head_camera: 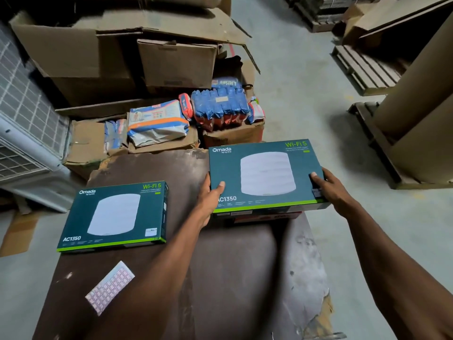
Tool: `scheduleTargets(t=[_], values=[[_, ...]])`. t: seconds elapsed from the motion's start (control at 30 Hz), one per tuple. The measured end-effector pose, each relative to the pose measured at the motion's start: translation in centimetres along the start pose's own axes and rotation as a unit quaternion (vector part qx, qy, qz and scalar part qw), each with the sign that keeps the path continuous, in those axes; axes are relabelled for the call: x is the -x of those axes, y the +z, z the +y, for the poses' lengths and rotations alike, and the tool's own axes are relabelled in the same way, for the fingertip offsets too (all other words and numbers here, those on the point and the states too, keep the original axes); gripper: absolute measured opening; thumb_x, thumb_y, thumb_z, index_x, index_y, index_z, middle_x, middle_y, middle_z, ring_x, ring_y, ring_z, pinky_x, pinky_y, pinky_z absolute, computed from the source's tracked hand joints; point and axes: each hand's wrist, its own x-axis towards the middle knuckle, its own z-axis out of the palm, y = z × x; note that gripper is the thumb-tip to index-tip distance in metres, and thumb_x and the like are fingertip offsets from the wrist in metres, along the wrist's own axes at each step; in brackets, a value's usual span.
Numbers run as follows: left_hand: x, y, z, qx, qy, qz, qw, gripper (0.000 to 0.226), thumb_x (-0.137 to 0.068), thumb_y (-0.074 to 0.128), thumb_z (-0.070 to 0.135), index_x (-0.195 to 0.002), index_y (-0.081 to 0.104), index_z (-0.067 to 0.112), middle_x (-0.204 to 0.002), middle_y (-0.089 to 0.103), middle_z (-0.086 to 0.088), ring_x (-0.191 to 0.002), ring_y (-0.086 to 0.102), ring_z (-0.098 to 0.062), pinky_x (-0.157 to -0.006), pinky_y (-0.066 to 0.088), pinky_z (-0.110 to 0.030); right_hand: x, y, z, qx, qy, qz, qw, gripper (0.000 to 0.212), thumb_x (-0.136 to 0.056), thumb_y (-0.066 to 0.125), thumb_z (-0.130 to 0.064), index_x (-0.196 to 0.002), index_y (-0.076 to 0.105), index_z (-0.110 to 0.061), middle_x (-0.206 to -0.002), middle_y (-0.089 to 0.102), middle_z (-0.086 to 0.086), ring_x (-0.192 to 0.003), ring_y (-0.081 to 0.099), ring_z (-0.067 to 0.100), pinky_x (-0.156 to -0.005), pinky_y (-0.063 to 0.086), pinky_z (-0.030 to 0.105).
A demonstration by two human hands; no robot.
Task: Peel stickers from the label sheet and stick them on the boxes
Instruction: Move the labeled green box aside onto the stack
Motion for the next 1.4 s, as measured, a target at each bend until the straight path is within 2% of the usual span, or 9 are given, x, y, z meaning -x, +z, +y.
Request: scheduleTargets(t=[0.27, 0.6, 0.77, 0.9, 1.03, 1.1, 1.2, 1.3, 1.4], values=[[-0.6, 0.3, -0.4, 0.004, -0.021, 0.013, 1.000, 0.048, -0.106, 0.053, 0.017, -0.150, 0.042, 0.033, -0.133, 0.067, 0.004, -0.115, 0.069, -0.018, -0.099, 0.057, -0.044, -0.4, 0.8, 0.4, -0.007, 0.010, -0.013, 1.000, 0.042, -0.106, 0.054, -0.035, -0.147, 0.051, -0.027, -0.128, 0.069, -0.001, -0.095, 0.070, 0.012, -0.074, 0.053, 0.026], [-0.8, 0.6, -1.0, -0.019, -0.022, 0.018, 0.999, 0.053, -0.105, 0.054, 0.026, -0.154, 0.035, 0.038, -0.134, 0.066, 0.007, -0.113, 0.069, -0.015, -0.099, 0.057, -0.043, -0.9, 0.8, 1.0, 0.017, 0.019, -0.018, 1.000, 0.042, -0.106, 0.053, -0.037, -0.147, 0.049, -0.027, -0.131, 0.067, 0.001, -0.103, 0.068, 0.019, -0.079, 0.053, 0.027], [-0.8, 0.5, -0.9, -0.022, -0.031, 0.019, 0.999, 0.057, -0.105, 0.054, 0.031, -0.156, 0.030, 0.038, -0.136, 0.064, 0.008, -0.114, 0.068, -0.015, -0.100, 0.057, -0.043, -1.2, 0.8, 1.3, 0.031, 0.016, 0.005, 0.999, 0.044, -0.105, 0.055, -0.041, -0.145, 0.051, -0.026, -0.131, 0.066, 0.001, -0.108, 0.068, 0.022, -0.097, 0.054, 0.038], [-0.6, 0.4, -1.2, -0.026, -0.030, 0.010, 0.999, 0.058, -0.102, 0.058, 0.037, -0.154, 0.032, 0.040, -0.135, 0.065, 0.010, -0.115, 0.068, -0.014, -0.101, 0.056, -0.044, -1.0, 0.9, 1.3, 0.040, 0.026, 0.020, 0.999, 0.050, -0.102, 0.058, -0.047, -0.148, 0.049, -0.028, -0.133, 0.065, 0.003, -0.109, 0.068, 0.024, -0.101, 0.054, 0.043], [-0.4, 0.0, -1.6, -0.042, -0.039, 0.007, 0.998, 0.089, -0.082, 0.064, 0.063, -0.158, 0.023, 0.042, -0.145, 0.057, 0.015, -0.124, 0.063, -0.015, -0.108, 0.051, -0.046, -0.7, 0.5, 1.6, 0.091, 0.035, 0.046, 0.994, 0.073, -0.094, 0.060, -0.062, -0.157, 0.037, -0.033, -0.152, 0.053, 0.008, -0.129, 0.059, 0.030, -0.112, 0.046, 0.050], [0.3, -0.2, -1.1, -0.055, -0.027, 0.025, 0.998, 0.094, -0.084, 0.064, 0.062, -0.161, 0.014, 0.041, -0.153, 0.042, 0.017, -0.137, 0.052, -0.016, -0.115, 0.044, -0.046, 0.0, 0.7, 1.1, 0.128, 0.010, 0.067, 0.989, 0.075, -0.095, 0.061, -0.059, -0.159, 0.034, -0.030, -0.160, 0.045, 0.006, -0.141, 0.049, 0.032, -0.117, 0.039, 0.051], [1.2, -0.7, -0.2, -0.090, 0.005, 0.080, 0.993, 0.095, -0.082, 0.061, 0.066, -0.161, 0.015, 0.039, -0.165, 0.031, 0.005, -0.147, 0.039, -0.018, -0.119, 0.038, -0.046, 1.6, 1.7, -0.4, 0.182, -0.048, 0.105, 0.976, 0.074, -0.093, 0.061, -0.057, -0.157, 0.037, -0.029, -0.158, 0.047, 0.005, -0.139, 0.049, 0.034, -0.115, 0.037, 0.060], [2.9, -1.9, 0.5, -0.123, 0.065, 0.114, 0.984, 0.084, -0.090, 0.064, 0.056, -0.160, 0.023, 0.035, -0.165, 0.031, 0.001, -0.150, 0.031, -0.017, -0.122, 0.032, -0.044, 3.5, 4.0, -1.5, 0.189, -0.111, 0.138, 0.966, 0.069, -0.093, 0.061, -0.055, -0.153, 0.043, -0.027, -0.153, 0.051, 0.008, -0.142, 0.044, 0.035, -0.118, 0.033, 0.057], [4.9, -4.1, 0.2, -0.127, 0.103, 0.149, 0.975, 0.072, -0.096, 0.066, 0.044, -0.158, 0.031, 0.032, -0.160, 0.037, 0.000, -0.147, 0.035, -0.016, -0.121, 0.033, -0.040, 6.6, 8.0, -2.8, 0.148, -0.177, 0.144, 0.962, 0.066, -0.092, 0.062, -0.050, -0.150, 0.049, -0.021, -0.156, 0.049, 0.006, -0.152, 0.030, 0.030, -0.124, 0.025, 0.049]])
